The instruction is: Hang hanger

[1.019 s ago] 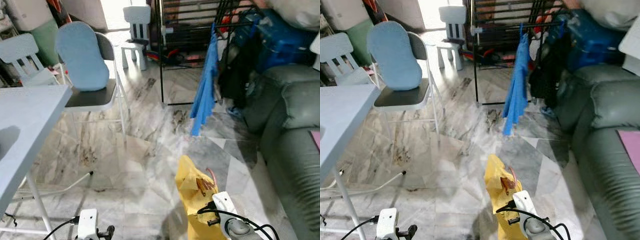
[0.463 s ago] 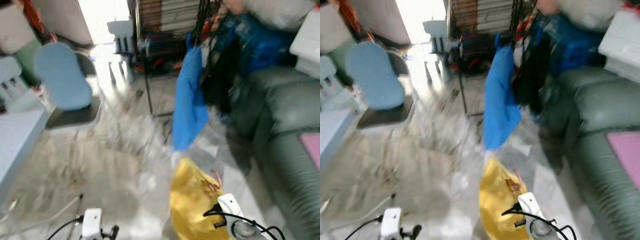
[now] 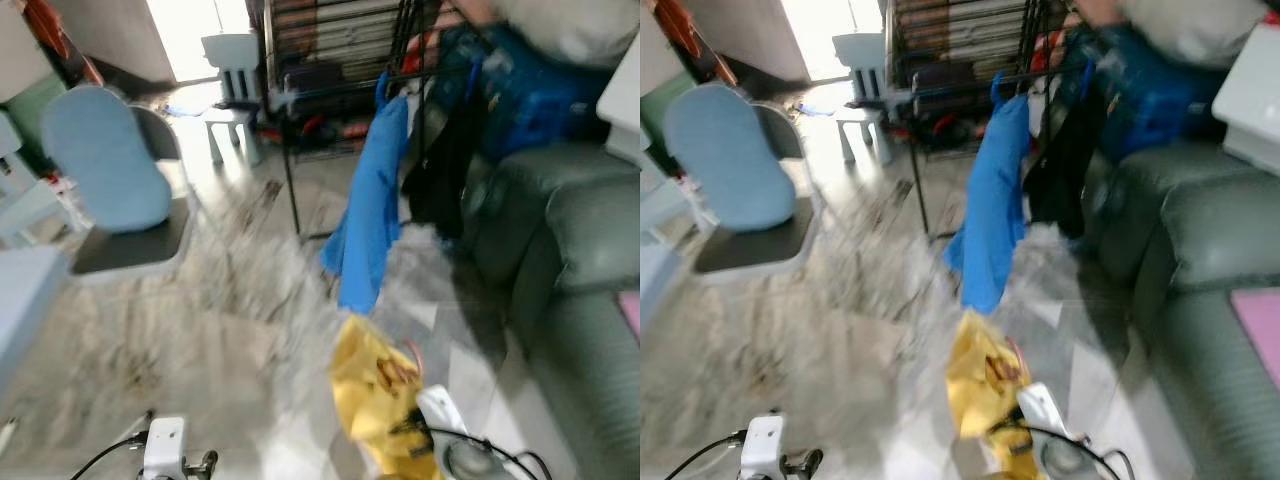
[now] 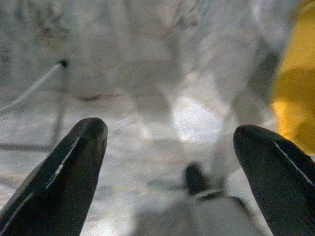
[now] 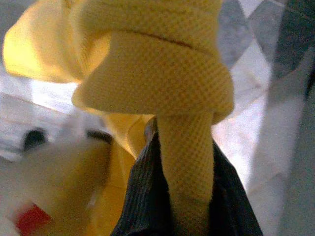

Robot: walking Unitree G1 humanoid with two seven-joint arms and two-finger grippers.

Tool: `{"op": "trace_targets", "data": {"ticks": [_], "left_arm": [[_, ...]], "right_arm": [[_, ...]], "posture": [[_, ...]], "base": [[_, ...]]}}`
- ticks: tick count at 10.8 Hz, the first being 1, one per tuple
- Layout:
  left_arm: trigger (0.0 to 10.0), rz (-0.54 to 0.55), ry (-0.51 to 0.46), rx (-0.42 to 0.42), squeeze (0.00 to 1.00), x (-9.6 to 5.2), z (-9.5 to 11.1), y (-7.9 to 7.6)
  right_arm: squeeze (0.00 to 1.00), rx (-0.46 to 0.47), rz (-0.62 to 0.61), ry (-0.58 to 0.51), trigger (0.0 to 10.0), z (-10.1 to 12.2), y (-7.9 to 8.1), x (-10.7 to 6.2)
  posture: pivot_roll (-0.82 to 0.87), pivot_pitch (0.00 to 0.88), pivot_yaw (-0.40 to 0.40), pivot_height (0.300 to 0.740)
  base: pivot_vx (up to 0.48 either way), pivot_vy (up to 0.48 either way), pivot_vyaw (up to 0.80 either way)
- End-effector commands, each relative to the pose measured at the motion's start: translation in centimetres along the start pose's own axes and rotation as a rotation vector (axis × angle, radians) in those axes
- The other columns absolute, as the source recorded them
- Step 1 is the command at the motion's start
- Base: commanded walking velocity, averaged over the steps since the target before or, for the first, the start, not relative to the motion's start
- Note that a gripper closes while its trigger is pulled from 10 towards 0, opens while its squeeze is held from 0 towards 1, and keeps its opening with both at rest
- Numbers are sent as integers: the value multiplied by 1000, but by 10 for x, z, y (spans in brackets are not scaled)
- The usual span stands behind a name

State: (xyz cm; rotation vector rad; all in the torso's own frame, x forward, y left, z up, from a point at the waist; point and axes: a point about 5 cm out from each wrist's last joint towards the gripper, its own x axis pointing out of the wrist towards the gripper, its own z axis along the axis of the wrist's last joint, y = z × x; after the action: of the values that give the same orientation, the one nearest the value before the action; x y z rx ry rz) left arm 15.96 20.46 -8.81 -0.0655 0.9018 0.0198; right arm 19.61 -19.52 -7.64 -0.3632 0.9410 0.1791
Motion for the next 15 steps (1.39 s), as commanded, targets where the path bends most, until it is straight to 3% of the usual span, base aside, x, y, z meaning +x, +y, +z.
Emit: {"op": "trace_targets", "data": {"ticks": [1,4,7,9,10,12,15], "left_arm": [[10000,43,23,7,0,-4,-7,13],[10000,83,24,-29,0,-5,-8,15],[10000,103,30,-25,0,-5,-6,21],[10000,80,-21,14,0,10,33,0],[10000,85,18,23,0,8,24,3],[10000,84,22,26,0,8,24,3],[10000,91,80,60,0,6,14,5]], "right_arm": [[0,-22,20,-58,10000,17,4,2],[0,-89,54,-63,10000,24,8,4],[0,-101,69,-64,10000,29,16,5],[0,-93,80,-59,10000,26,23,4],[0,-97,87,-50,10000,20,27,4],[0,-107,89,-43,10000,17,28,3],[0,-137,85,-39,10000,15,27,3]], "posture": [[-187,0,63,740],[-88,0,-21,740],[-64,0,-12,740],[-72,0,6,740],[-78,0,13,740],[-85,0,21,740],[-111,0,45,740]], "base": [[330,0,0],[300,0,0],[301,0,0],[319,0,0],[326,0,0],[349,0,0],[362,314,0]]}}
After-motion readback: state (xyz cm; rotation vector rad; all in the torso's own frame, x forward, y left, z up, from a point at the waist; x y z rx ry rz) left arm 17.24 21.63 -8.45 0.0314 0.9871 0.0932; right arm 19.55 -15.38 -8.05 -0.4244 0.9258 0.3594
